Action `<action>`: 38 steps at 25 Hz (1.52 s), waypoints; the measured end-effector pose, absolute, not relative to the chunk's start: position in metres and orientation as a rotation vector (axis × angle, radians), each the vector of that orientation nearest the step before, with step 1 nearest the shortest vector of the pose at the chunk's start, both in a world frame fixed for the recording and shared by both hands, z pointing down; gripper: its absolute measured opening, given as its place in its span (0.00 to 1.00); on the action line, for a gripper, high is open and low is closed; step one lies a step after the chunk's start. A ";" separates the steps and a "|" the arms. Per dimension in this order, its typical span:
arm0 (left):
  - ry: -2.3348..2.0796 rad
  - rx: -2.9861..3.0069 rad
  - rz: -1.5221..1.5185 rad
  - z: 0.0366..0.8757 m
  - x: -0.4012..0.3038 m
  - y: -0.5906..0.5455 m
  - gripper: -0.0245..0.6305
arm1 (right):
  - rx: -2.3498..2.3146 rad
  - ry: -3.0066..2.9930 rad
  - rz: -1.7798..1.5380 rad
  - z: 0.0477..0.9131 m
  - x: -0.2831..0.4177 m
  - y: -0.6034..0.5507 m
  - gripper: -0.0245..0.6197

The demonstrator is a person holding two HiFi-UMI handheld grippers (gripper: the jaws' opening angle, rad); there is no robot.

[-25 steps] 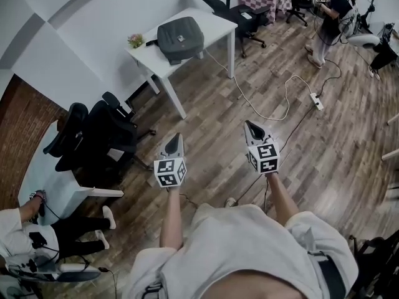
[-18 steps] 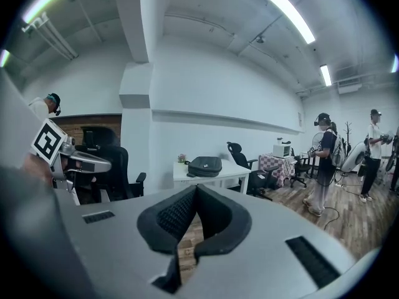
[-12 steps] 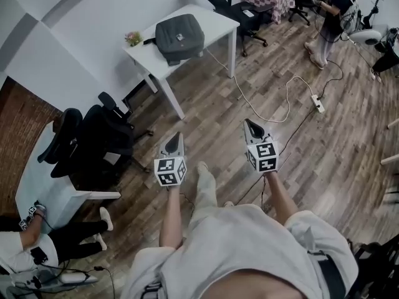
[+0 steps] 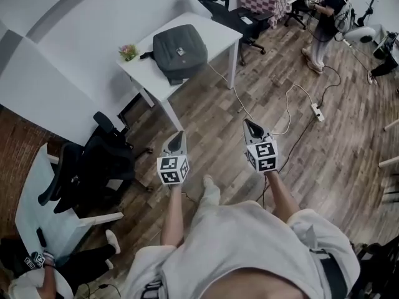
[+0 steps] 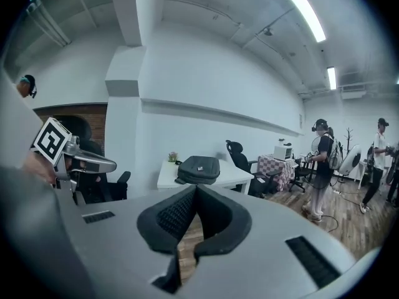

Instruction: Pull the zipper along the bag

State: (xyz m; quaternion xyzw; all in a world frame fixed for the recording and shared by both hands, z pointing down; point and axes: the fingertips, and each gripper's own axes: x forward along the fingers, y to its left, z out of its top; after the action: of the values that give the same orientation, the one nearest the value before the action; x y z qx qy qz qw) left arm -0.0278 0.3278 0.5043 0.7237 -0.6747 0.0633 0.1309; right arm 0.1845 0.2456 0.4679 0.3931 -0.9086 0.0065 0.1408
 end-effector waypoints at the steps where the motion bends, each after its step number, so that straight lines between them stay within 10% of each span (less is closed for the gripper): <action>1: -1.952 2.110 0.183 0.503 -0.037 0.316 0.08 | 1.137 -2.620 0.013 0.465 0.173 0.236 0.06; 38: -1.832 2.150 0.236 0.537 -0.158 0.046 0.08 | 1.142 -2.569 0.098 0.508 0.040 -0.010 0.06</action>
State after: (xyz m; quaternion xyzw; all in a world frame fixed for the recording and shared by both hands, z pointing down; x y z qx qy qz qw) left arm -0.1583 0.0458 0.5365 0.7497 -0.6386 0.0822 0.1528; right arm 0.0399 -0.0097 0.5075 0.4004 -0.9010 0.0344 0.1633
